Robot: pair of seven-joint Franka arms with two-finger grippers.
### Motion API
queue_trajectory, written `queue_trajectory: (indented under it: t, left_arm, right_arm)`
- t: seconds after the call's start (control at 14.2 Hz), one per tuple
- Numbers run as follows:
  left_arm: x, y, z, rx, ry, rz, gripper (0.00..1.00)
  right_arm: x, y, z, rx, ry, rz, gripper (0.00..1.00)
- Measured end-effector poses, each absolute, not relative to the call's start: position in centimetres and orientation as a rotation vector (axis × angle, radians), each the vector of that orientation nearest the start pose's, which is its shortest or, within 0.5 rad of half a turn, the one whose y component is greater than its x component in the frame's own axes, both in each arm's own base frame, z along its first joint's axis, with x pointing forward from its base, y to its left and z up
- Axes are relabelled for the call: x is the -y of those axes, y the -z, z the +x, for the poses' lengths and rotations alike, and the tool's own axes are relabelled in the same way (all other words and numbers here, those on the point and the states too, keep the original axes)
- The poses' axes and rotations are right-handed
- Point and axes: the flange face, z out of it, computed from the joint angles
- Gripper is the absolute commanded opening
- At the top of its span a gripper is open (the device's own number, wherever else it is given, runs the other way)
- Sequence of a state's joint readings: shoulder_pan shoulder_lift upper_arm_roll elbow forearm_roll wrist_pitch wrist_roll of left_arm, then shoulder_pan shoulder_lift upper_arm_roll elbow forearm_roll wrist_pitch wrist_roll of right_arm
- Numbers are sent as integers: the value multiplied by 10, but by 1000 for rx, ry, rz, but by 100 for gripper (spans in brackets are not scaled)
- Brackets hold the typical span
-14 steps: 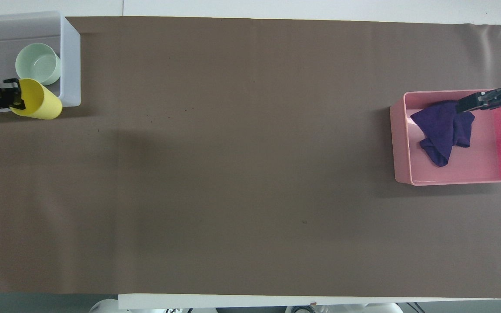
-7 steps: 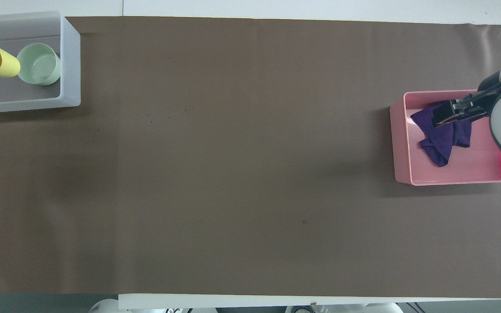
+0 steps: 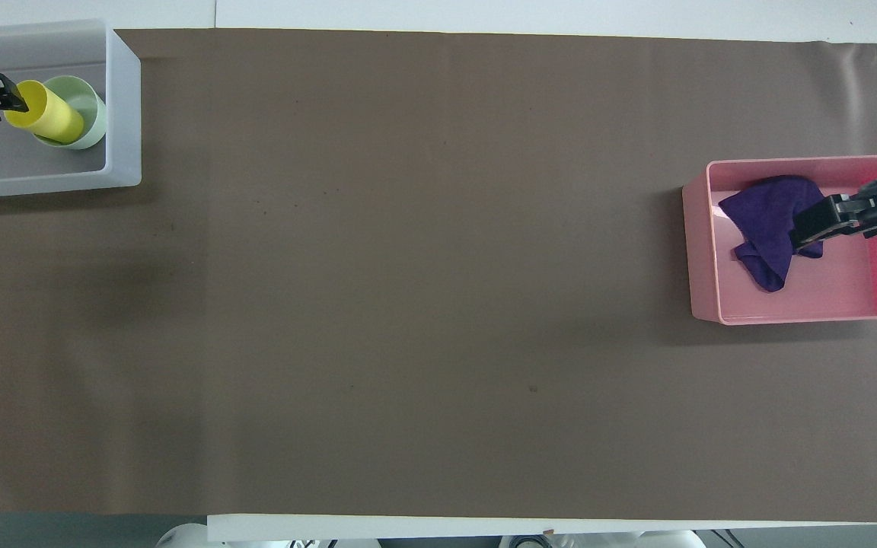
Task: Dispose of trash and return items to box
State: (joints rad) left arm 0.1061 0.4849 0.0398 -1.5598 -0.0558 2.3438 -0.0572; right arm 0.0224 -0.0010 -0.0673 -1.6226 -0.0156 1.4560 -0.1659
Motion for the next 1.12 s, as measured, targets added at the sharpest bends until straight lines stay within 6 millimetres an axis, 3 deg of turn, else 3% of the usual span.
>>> queue_trajectory:
  t: [0.14, 0.35, 0.49, 0.63, 0.84, 0.98, 1.12]
  left_arm:
    - [-96, -401, 708, 350, 474, -3101, 100]
    - [-80, -445, 692, 317, 389, -3128, 100]
    - [-54, -481, 660, 261, 147, -3168, 100]
    - [-23, -519, 615, 176, -94, -3172, 100]
    - [17, -583, 548, 48, -250, -3143, 100]
    - [39, -617, 526, -26, -203, -3141, 100]
    - [49, -637, 524, -71, -103, -3138, 100]
  right_arm:
    - [24, -607, 533, 193, -278, -3120, 88]
    - [15, -619, 532, 218, -259, -3123, 99]
    - [10, -622, 530, 233, -258, -3122, 99]
    - [5, -623, 529, 247, -261, -3121, 99]
    - [4, -620, 526, 252, -281, -3118, 99]
    - [4, -616, 524, 251, -297, -3116, 99]
    - [4, -614, 523, 251, -302, -3115, 99]
